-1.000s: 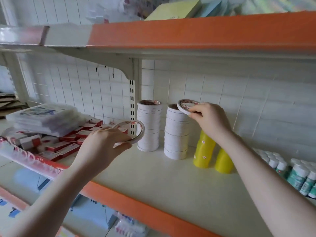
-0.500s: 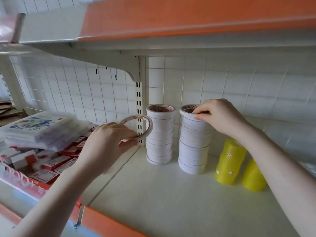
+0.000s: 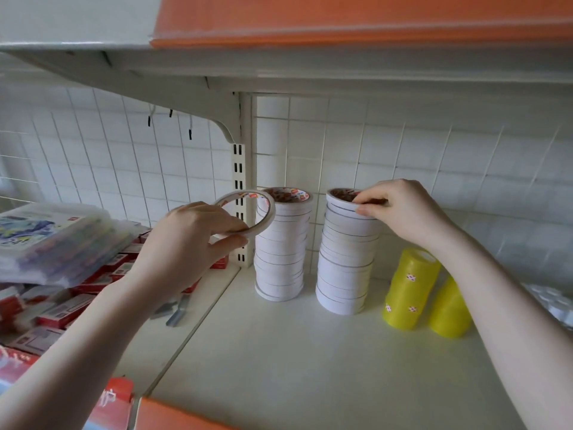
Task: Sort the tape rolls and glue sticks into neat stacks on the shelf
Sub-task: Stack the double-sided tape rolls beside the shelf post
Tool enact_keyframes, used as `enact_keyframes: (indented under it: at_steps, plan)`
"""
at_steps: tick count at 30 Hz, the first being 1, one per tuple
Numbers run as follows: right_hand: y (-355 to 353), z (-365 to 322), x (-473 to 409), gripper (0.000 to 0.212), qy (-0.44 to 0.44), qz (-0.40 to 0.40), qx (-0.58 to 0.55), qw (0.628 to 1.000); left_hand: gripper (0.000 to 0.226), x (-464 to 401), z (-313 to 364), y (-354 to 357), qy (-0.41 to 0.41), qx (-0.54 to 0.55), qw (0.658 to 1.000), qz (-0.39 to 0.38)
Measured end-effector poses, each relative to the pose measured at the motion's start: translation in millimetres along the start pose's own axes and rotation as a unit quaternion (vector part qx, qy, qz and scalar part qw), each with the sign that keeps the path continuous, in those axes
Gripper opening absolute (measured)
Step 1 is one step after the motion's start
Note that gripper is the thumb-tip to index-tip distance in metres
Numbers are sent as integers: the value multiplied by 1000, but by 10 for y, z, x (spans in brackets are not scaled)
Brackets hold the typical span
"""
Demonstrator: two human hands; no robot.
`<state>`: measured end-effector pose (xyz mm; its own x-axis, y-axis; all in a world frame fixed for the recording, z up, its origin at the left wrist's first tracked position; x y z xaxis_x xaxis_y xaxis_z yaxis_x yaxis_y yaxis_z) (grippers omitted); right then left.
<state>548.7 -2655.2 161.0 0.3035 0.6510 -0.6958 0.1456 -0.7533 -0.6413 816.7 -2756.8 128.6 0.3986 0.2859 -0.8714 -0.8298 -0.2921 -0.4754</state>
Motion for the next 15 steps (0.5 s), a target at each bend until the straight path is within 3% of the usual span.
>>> enact_keyframes:
  at_steps: [15]
  plan:
    - [-3, 33, 39, 18, -26, -7, -6, 1000, 20, -186, -29, 57, 6, 21, 1000, 2]
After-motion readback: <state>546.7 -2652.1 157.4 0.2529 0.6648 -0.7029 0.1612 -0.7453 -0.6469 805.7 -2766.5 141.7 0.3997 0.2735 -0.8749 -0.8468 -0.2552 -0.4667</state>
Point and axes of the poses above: each hand's wrist, its own x-axis away from the middle knuckle, its own y-axis out of the palm, z = x × y, the point moved 2 cm from there along -x, towards the middle knuckle, and after that the axes turned 12 degrees about z, right-handed, at the moved point
